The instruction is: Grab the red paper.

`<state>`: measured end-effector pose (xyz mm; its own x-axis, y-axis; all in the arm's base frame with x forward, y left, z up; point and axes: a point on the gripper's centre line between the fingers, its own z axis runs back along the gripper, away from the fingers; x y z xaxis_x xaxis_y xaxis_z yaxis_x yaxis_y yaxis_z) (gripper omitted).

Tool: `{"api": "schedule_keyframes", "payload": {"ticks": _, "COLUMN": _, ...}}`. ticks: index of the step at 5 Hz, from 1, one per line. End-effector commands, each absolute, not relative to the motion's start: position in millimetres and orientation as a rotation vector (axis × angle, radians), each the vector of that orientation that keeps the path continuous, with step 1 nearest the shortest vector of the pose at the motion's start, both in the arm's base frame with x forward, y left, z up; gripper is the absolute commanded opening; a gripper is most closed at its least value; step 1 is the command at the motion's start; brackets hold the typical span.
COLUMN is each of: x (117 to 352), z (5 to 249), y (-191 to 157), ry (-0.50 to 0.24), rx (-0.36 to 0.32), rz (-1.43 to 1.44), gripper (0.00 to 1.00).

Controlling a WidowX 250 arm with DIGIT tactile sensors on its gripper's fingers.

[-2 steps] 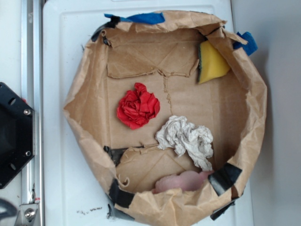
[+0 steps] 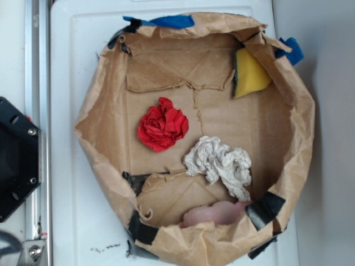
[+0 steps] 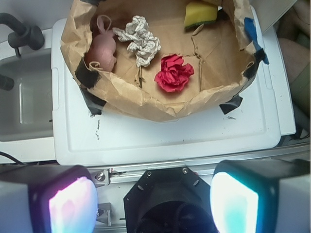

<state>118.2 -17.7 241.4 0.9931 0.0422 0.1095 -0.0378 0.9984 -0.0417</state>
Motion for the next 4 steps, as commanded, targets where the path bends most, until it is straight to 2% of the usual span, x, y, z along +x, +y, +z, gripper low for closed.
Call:
{"api": "schedule_keyframes", "payload": {"ticks": 1, "x": 171, "z": 237, "y": -23, "ry": -0.200, "rx": -0.057, "rz": -0.032, "gripper": 1.00}}
{"api": "schedule_keyframes", "payload": {"ticks": 2, "x": 196, "z": 223, "y": -17, "ry": -0.206, "rx": -0.063, "rz": -0.024, "gripper": 1.00}}
{"api": "schedule_keyframes", "payload": {"ticks": 3, "x": 215, "z": 191, "y": -5, "ry": -0.177, "rx": -0.034, "rz": -0.027, "gripper": 1.00}}
{"api": "schedule_keyframes", "payload": {"ticks": 4, "x": 219, "z": 165, "y": 0, "ry": -0.184, "rx": 0.005, "rz": -0.041, "gripper": 1.00}}
